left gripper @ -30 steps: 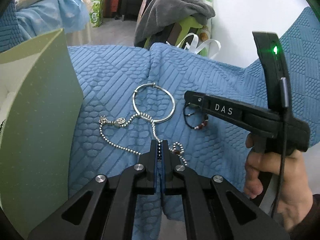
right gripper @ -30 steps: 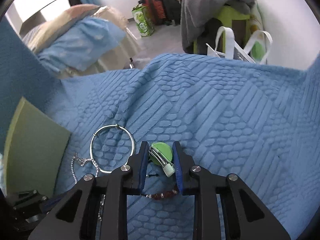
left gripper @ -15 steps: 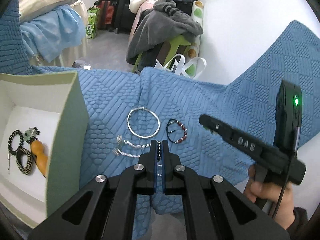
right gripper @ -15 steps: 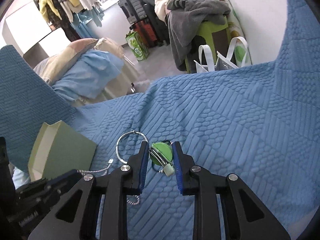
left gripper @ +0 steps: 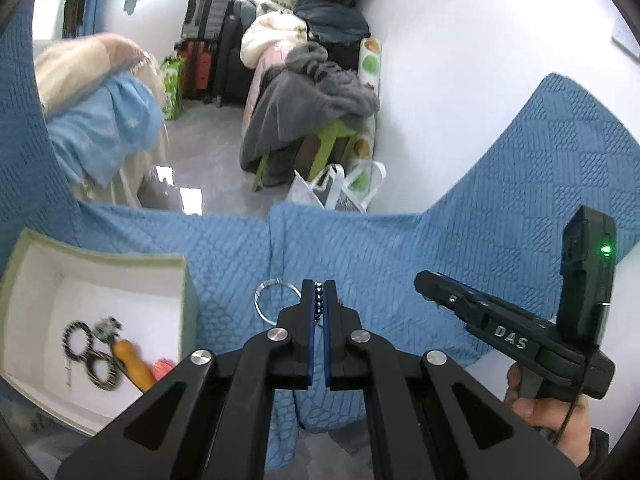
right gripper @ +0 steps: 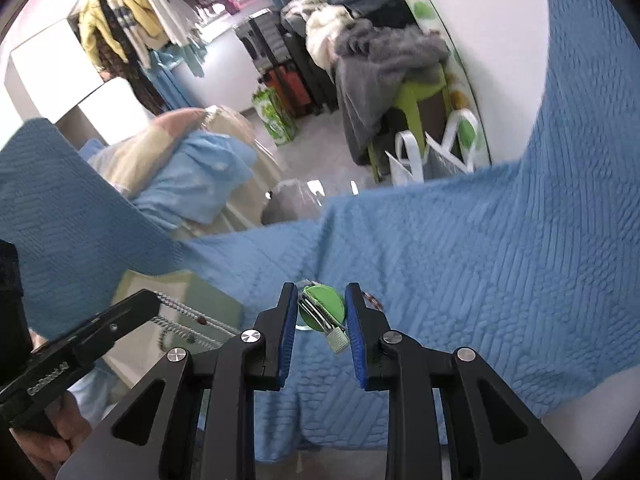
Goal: Organize jewelry
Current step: 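Lift the chain and green pendant bracelet and carry them over the box, then open both grippers to drop the chain and bracelet into the box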
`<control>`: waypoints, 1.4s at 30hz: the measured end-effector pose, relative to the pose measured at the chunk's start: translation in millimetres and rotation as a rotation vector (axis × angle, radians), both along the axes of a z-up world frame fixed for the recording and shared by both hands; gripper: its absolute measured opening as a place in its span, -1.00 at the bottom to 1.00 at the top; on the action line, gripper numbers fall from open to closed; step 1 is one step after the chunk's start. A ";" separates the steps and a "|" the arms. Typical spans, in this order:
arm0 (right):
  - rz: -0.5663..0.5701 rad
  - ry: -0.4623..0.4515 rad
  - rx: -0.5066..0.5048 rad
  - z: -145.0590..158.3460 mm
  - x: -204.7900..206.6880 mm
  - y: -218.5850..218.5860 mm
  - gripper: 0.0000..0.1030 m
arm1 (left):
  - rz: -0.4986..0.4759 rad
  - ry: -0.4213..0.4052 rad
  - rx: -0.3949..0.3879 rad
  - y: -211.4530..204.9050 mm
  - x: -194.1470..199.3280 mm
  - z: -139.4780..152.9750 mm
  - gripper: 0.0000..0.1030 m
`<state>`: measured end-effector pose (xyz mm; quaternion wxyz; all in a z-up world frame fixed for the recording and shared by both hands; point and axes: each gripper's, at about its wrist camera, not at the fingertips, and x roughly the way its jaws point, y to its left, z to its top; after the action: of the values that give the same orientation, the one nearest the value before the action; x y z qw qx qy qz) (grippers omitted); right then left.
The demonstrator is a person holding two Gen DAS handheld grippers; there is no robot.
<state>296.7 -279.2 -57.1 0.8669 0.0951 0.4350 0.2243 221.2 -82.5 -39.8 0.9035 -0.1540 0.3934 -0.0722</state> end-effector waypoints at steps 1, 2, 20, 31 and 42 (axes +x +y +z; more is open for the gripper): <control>0.004 -0.012 0.008 9.1 -1.4 2.0 -0.57 | 0.003 -0.008 0.002 2.3 -0.3 6.7 -0.96; 0.007 -0.025 0.017 18.4 -2.8 4.2 -0.57 | -0.001 -0.015 0.002 4.5 -1.1 14.7 -0.96; 0.161 -0.169 0.035 134.9 -28.6 95.1 -0.56 | 0.058 -0.093 0.119 76.7 -32.5 103.9 -0.95; 0.255 -0.101 0.014 102.6 -45.6 166.3 -0.56 | 0.141 -0.012 0.156 126.9 -41.0 70.2 -0.95; 0.338 0.074 -0.088 6.6 -61.3 220.5 -0.56 | 0.186 0.144 0.086 167.2 -54.4 -5.8 -0.95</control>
<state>235.3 -58.8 -50.5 0.8036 -0.0092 0.4856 0.3439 166.8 84.7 -45.6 0.8814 -0.1558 0.4442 0.0400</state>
